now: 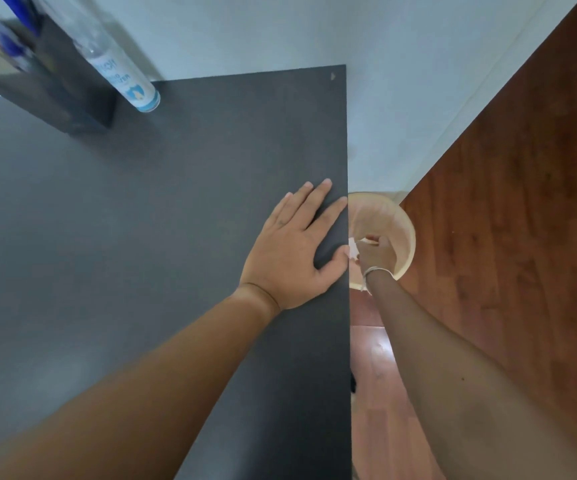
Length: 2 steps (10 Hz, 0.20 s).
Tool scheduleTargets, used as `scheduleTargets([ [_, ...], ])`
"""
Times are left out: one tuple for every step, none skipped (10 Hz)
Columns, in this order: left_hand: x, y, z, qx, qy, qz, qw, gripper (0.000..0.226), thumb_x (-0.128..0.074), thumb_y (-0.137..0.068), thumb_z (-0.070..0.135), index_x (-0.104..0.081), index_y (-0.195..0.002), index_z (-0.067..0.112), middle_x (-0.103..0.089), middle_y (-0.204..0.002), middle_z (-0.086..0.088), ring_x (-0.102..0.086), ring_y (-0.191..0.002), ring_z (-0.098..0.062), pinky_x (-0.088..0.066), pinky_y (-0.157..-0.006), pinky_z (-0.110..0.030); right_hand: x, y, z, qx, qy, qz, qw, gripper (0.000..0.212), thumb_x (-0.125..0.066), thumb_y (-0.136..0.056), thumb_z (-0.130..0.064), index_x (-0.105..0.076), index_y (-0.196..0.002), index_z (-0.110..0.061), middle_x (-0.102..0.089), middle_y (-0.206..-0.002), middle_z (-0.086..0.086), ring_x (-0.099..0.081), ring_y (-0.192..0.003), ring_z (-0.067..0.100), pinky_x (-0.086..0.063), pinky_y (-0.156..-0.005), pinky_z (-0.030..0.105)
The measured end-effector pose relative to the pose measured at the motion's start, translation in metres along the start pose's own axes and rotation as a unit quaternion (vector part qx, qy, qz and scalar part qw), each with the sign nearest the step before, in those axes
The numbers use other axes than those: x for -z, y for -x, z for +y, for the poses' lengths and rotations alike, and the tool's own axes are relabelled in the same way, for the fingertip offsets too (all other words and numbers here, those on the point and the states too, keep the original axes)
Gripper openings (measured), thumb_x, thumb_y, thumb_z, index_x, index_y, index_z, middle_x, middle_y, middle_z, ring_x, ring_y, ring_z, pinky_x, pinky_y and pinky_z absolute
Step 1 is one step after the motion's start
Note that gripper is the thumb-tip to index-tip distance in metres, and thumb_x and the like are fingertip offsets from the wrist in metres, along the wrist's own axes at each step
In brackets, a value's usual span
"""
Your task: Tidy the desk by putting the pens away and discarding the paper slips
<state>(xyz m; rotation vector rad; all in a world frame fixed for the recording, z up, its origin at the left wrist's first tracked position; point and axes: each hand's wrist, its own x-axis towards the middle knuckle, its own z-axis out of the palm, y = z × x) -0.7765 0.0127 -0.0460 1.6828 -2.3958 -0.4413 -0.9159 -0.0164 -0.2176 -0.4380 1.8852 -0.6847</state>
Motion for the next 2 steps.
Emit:
scheduleTargets([
  [-0.002,0.000,-0.001,-0.005,-0.009,0.009,1.000,0.059,-0.040,-0.086,0.044,-0.045,-0.138,0.016,-0.039,-0.150,-0.008,-0.034,-0.140,-0.027,-0.021,-0.118,-0.038,0.008,0.017,-0.012,0.039,0.012,-0.001,0.999,0.013,-0.052,-0.082,-0.012,-0.055,-0.094,-0.016,-0.062,-0.098,0.013,-0.060,-0.097,0.035,-0.050,-0.092,0.048],
  [0.003,0.002,0.001,0.010,-0.004,-0.028,1.000,0.060,-0.036,-0.088,0.046,-0.039,-0.141,0.018,-0.032,-0.153,-0.005,-0.026,-0.143,-0.025,-0.014,-0.120,-0.035,0.023,0.038,-0.025,0.066,0.052,0.021,0.996,0.022,-0.049,-0.086,-0.018,-0.057,-0.105,-0.012,-0.064,-0.103,0.013,-0.060,-0.098,0.033,-0.048,-0.095,0.042],
])
